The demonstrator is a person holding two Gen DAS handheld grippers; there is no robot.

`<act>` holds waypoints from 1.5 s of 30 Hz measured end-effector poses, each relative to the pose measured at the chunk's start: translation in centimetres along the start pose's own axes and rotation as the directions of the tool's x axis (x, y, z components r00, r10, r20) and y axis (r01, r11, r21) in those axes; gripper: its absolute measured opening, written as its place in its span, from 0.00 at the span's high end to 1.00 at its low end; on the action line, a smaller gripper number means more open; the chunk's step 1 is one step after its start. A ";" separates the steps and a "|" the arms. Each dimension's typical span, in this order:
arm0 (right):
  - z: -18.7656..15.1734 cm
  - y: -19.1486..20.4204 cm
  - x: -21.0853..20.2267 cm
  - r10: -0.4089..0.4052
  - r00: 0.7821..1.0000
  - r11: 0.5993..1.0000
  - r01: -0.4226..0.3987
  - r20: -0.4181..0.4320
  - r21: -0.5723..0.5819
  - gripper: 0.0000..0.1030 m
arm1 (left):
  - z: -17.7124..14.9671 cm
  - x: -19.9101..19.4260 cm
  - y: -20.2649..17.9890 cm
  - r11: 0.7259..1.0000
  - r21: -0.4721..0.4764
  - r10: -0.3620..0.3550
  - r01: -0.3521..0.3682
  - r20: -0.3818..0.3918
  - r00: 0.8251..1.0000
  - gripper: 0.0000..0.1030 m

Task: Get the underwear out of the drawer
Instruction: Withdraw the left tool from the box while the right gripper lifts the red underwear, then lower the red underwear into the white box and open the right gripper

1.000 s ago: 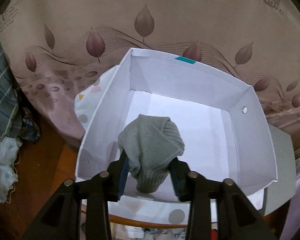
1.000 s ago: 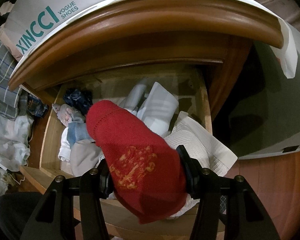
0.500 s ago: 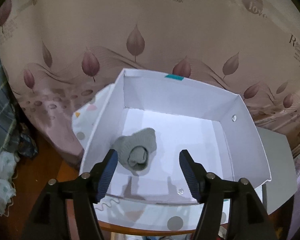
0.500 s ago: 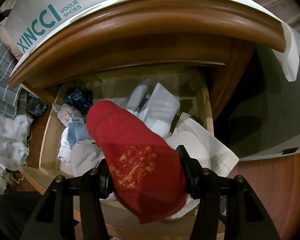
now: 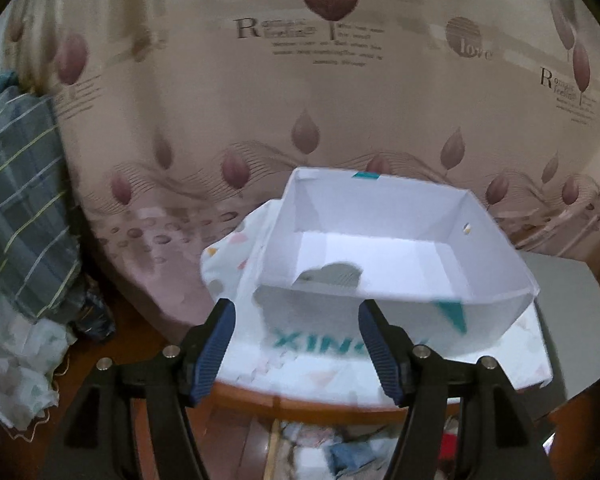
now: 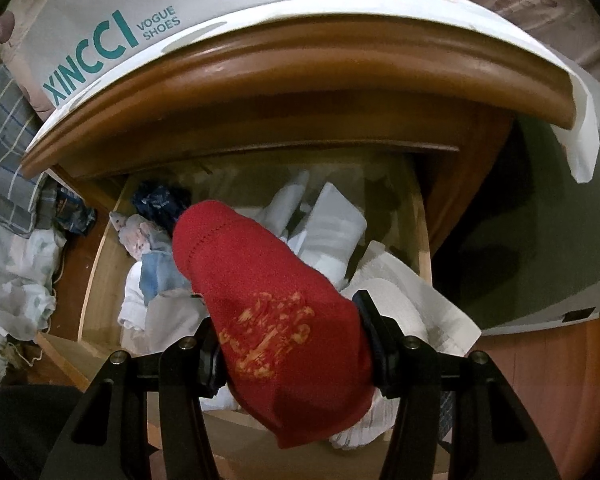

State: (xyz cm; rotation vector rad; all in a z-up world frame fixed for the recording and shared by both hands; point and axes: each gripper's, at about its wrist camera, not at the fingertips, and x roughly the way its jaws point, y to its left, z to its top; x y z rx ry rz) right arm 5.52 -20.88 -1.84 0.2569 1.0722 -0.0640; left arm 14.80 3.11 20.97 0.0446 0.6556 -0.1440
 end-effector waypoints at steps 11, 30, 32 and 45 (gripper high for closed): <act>0.3 -0.2 -1.1 0.028 0.996 0.999 -0.029 0.080 0.018 0.50 | -10.9 2.6 4.3 0.980 -0.106 0.158 -0.169 -0.103 0.982 0.36; 3.3 2.9 -8.5 0.127 0.985 0.990 -0.119 0.119 -0.072 0.50 | -14.9 7.9 7.8 0.955 -0.208 0.168 -0.214 -0.219 0.961 0.36; 4.4 3.6 -10.4 0.126 0.980 0.989 -0.111 0.151 -0.101 0.50 | -14.9 7.8 8.2 0.950 -0.226 0.166 -0.217 -0.226 0.960 0.36; 17.3 9.3 -19.1 0.065 0.925 0.981 0.010 0.375 -0.195 0.50 | -15.2 8.4 9.8 0.926 -0.250 0.214 -0.283 -0.272 0.938 0.36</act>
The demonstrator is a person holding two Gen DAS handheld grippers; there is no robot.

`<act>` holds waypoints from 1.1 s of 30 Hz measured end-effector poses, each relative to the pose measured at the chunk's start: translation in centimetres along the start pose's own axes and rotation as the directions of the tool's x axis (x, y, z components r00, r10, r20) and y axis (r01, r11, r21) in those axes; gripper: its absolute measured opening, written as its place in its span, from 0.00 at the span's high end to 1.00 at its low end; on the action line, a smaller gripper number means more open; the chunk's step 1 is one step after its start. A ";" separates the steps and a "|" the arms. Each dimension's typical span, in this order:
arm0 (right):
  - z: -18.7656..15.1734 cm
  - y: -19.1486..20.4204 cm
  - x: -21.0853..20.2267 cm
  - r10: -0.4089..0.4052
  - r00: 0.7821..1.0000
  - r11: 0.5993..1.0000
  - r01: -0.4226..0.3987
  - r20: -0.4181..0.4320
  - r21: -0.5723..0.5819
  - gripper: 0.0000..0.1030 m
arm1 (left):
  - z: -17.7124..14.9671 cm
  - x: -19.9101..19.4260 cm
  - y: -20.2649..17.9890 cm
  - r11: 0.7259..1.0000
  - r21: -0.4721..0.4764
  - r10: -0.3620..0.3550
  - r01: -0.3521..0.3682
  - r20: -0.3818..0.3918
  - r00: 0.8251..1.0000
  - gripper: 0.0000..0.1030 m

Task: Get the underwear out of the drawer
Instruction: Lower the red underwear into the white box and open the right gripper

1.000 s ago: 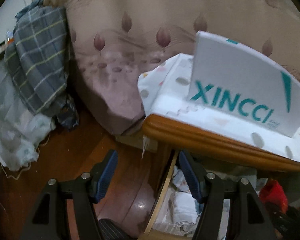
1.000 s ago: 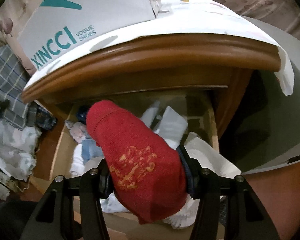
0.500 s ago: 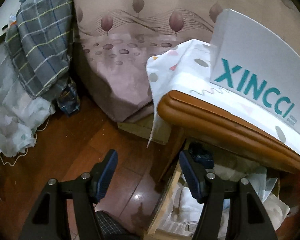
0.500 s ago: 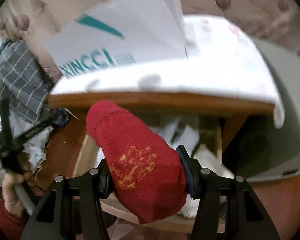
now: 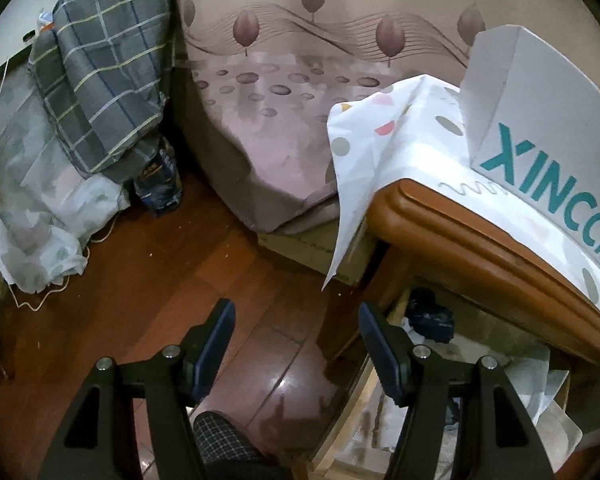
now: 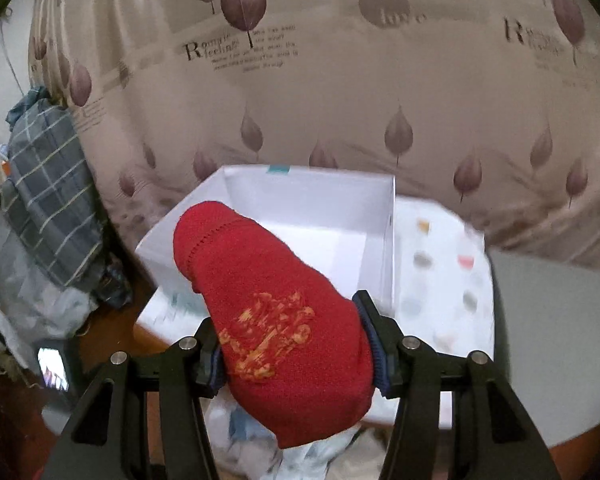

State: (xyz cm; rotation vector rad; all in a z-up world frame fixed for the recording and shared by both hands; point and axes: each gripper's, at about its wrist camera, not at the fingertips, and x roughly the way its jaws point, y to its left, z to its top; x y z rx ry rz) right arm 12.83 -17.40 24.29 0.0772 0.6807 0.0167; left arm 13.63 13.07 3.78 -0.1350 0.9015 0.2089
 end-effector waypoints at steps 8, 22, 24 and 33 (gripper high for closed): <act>4.9 1.5 5.9 -0.088 0.994 0.994 0.084 -0.064 -0.067 0.50 | 0.3 0.6 1.0 0.999 -0.016 0.031 -0.031 -0.015 0.999 0.36; 4.5 0.6 13.9 -0.153 0.960 0.987 0.139 -0.234 -0.077 0.46 | 0.3 0.7 0.6 0.999 0.002 0.035 -0.035 -0.021 0.999 0.36; 4.1 0.5 14.5 -0.160 0.956 0.986 0.145 -0.245 -0.078 0.44 | 0.2 0.6 0.3 0.999 0.012 0.033 -0.033 -0.021 0.999 0.36; 3.3 0.7 15.2 -0.140 0.962 0.989 0.124 -0.236 -0.083 0.32 | 0.2 0.7 0.0 1.000 0.014 0.011 -0.011 -0.025 1.000 0.36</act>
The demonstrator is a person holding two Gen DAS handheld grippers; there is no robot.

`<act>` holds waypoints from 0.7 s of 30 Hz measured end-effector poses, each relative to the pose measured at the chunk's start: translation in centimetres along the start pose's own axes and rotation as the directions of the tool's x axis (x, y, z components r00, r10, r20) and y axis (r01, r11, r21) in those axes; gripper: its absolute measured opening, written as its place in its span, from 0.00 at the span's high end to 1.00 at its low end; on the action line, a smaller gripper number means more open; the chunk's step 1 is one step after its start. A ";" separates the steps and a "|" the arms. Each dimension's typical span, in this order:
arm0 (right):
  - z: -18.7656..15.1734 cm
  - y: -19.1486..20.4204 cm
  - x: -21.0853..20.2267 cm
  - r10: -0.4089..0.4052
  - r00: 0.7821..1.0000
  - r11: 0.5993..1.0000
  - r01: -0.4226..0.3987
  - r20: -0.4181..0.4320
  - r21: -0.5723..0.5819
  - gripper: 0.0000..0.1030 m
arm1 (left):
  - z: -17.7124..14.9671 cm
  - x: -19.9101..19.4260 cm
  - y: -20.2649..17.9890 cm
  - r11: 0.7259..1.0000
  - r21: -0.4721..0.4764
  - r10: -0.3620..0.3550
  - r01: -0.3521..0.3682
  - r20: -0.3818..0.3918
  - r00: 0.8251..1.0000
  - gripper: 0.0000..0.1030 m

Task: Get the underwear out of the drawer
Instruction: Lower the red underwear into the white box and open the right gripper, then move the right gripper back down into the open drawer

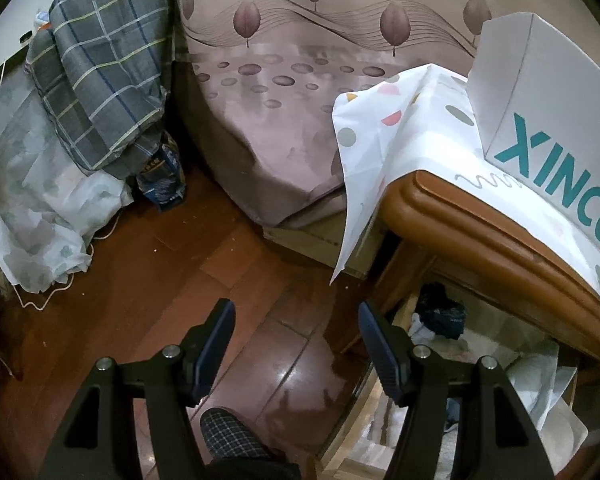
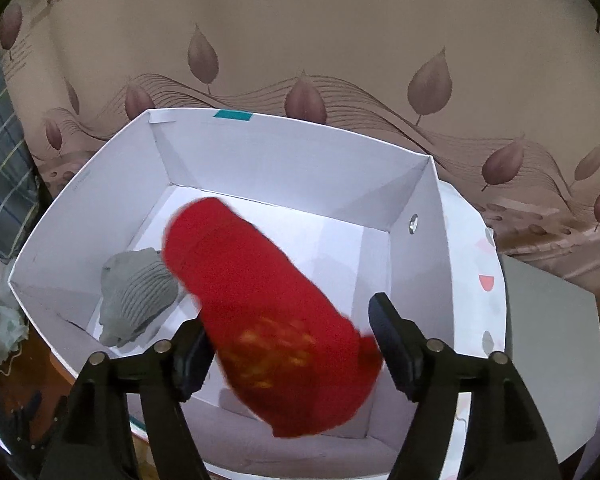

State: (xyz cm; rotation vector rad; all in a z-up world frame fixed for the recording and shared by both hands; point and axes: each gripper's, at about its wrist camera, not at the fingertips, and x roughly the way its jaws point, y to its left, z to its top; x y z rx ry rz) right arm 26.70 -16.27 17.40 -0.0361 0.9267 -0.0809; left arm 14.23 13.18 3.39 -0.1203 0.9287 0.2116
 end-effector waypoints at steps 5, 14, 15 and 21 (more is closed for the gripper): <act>0.3 0.4 -1.4 -0.009 0.999 1.000 0.010 0.047 -0.020 0.24 | 0.0 -0.1 0.0 1.000 -0.001 -0.017 0.017 0.007 1.000 0.36; -2.8 0.6 -7.7 0.075 0.993 0.993 -0.065 0.096 -0.099 0.24 | -0.1 0.1 -1.0 0.999 0.034 -0.031 0.031 -0.002 1.000 0.36; -3.7 0.5 -8.5 0.085 0.992 0.991 -0.075 0.090 -0.112 0.24 | -0.1 0.1 -1.1 0.999 0.038 -0.035 0.035 -0.006 0.999 0.36; -9.7 -0.2 -10.9 0.111 0.994 0.978 -0.108 0.011 -0.178 0.24 | -0.3 0.2 -1.4 0.998 0.051 -0.048 0.048 -0.011 0.999 0.36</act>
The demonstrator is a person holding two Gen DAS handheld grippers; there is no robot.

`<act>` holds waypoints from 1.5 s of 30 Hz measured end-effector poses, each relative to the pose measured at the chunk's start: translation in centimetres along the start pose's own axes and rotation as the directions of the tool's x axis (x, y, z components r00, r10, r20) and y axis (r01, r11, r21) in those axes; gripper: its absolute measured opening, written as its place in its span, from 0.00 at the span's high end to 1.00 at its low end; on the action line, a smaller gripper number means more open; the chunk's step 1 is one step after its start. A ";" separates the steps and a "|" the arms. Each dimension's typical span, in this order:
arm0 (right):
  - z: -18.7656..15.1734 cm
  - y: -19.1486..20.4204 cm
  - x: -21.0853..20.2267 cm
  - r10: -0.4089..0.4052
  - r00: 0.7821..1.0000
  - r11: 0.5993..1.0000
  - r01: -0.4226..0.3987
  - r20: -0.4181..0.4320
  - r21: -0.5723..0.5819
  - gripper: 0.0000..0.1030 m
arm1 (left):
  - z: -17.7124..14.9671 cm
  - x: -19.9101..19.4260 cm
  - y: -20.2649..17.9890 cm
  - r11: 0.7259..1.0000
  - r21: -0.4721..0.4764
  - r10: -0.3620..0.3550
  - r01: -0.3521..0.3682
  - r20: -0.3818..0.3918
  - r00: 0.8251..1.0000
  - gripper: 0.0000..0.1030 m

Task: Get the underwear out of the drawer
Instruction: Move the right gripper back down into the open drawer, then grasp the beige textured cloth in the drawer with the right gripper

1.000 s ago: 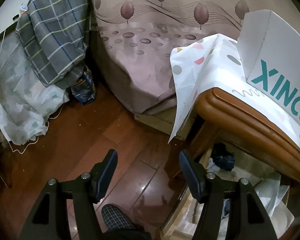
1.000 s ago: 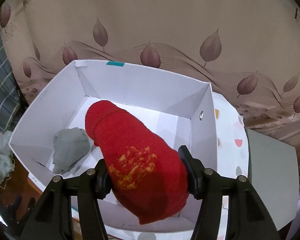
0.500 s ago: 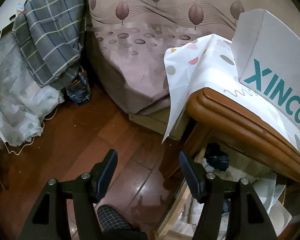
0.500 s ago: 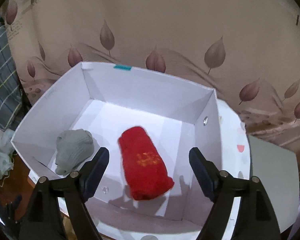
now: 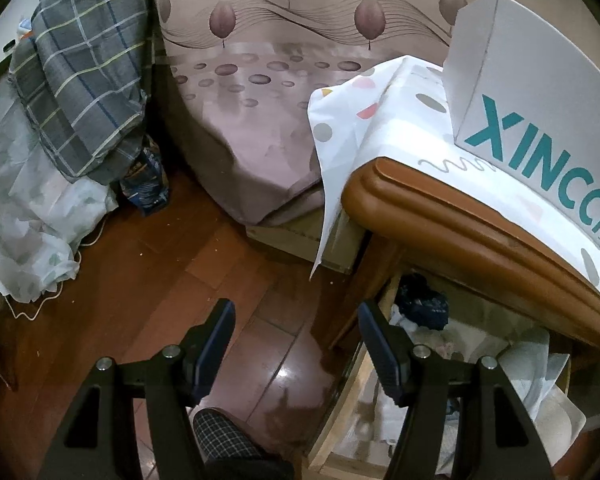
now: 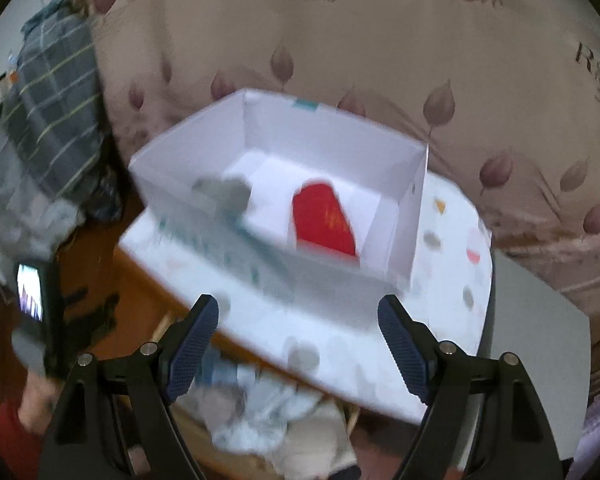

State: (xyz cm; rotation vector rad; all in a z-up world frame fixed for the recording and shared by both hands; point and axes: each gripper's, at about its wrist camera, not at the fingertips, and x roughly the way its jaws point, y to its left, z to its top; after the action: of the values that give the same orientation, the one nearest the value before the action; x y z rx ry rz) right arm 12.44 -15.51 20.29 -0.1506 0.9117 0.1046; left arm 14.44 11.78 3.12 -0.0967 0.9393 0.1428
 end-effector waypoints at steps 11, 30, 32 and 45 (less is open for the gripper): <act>-11.7 -1.1 5.5 0.052 0.955 0.999 -0.052 -0.291 0.010 0.24 | -0.3 0.4 -0.7 1.000 0.022 -0.019 0.020 -0.029 0.999 0.36; -20.7 -7.4 15.3 0.200 0.859 0.924 -0.004 -0.472 0.383 0.12 | -0.7 1.1 -1.4 0.998 0.048 -0.027 0.030 -0.065 0.998 0.36; -20.7 -6.7 16.0 0.222 0.854 0.921 -0.025 -0.470 0.390 0.12 | -0.8 1.2 -1.5 0.998 0.054 -0.024 0.028 -0.071 0.997 0.36; -19.5 -4.6 19.8 0.193 0.846 0.954 -0.043 -0.496 0.298 0.17 | -1.0 1.6 -2.0 0.997 0.073 -0.033 0.039 -0.091 0.995 0.36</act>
State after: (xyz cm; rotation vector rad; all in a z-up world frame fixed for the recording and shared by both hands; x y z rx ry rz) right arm 9.96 -22.87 -6.78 0.1516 1.4730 0.0500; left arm 14.87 9.75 1.28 -0.0513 1.0306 0.0704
